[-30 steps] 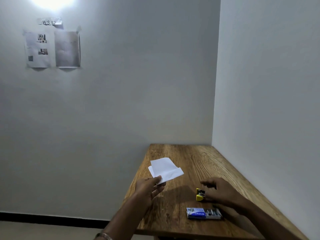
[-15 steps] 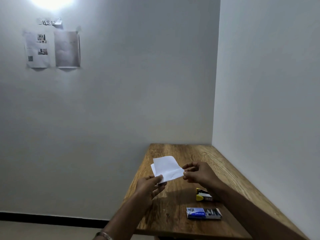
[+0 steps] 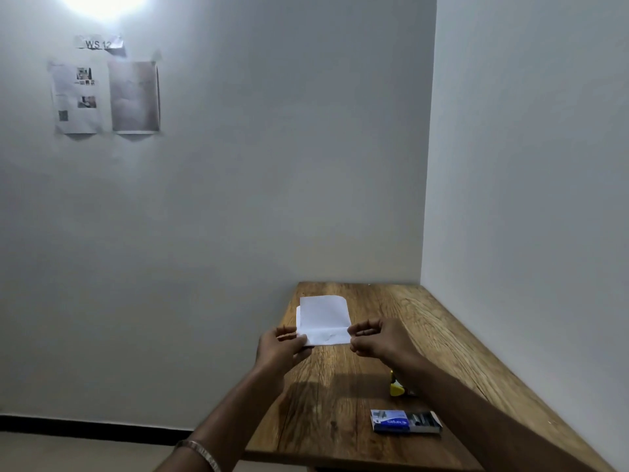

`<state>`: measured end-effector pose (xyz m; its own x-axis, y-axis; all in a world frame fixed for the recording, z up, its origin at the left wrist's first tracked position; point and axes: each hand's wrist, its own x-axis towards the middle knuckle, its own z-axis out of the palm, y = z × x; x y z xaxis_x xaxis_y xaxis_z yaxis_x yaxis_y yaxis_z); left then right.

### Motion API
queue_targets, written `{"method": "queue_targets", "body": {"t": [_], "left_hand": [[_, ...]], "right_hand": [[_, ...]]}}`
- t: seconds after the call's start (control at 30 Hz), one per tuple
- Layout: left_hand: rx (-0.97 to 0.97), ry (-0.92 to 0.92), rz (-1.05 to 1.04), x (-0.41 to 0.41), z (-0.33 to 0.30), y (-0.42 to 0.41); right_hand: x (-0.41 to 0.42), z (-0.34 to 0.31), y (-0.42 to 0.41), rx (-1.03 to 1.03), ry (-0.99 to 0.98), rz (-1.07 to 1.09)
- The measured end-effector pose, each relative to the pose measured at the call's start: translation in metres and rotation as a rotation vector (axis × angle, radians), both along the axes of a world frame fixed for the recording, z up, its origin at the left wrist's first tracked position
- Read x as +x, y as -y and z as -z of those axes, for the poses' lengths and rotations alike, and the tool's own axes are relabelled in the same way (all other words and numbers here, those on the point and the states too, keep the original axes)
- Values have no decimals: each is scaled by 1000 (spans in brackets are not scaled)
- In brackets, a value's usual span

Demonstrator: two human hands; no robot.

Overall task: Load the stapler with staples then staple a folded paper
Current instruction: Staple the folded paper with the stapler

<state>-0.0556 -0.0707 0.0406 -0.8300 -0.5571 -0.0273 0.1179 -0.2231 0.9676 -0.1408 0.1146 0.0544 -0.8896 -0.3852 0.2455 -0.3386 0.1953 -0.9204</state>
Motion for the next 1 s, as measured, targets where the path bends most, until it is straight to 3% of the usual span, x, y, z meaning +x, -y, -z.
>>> {"method": "queue_targets", "body": {"t": [0.43,0.7,1.0], "left_hand": [[-509,22,-164,-31,2,27],[-769,180,-140,-43,31,39],[-1055,223,-139,-55,45,49]], "right_hand": [[-29,0,27,73,-60,37],[-40,24,36,280,-106,71],[-49,37,47,530,-355,68]]}}
